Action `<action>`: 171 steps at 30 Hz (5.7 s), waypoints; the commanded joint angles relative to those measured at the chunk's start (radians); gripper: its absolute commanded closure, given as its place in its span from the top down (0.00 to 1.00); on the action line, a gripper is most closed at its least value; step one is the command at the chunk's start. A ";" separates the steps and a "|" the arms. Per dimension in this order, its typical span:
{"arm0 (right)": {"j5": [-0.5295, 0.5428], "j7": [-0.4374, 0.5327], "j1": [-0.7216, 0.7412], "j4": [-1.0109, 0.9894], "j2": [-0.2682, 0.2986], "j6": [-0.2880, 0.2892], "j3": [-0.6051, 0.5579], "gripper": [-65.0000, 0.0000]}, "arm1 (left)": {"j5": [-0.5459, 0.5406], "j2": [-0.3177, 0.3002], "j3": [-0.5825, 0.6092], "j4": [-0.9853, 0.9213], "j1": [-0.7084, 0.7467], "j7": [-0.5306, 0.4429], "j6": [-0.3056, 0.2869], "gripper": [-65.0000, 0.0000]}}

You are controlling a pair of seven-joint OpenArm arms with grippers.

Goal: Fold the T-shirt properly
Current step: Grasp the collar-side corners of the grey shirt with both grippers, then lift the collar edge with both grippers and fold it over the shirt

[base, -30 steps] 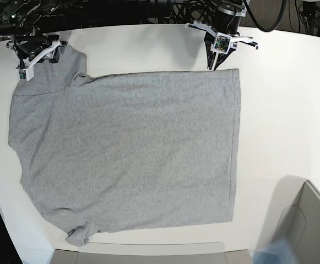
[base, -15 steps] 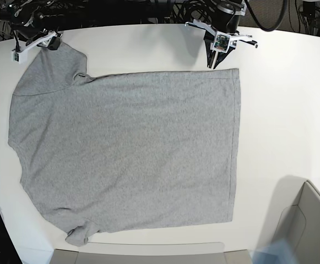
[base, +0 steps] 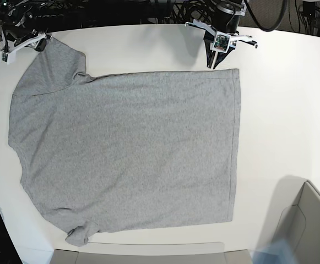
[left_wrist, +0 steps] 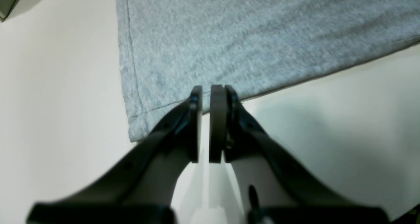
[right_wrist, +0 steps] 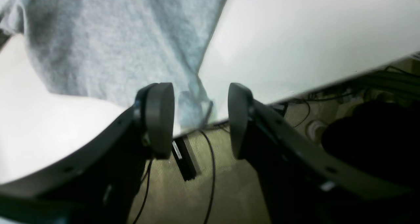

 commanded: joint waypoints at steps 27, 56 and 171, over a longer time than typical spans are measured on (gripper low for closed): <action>-0.183 0.006 0.017 -0.190 0.007 0.011 -0.188 0.22 | -0.012 -0.003 -0.002 0.025 0.008 -0.028 0.006 0.09; -0.358 0.006 0.012 -0.181 0.011 0.011 -0.197 0.00 | -1.119 -0.281 -0.200 -0.098 -0.280 0.533 0.007 0.31; -0.897 0.625 0.390 -0.078 0.034 0.011 -0.542 0.00 | -1.119 -0.252 -0.052 -0.188 -0.788 0.866 0.489 0.00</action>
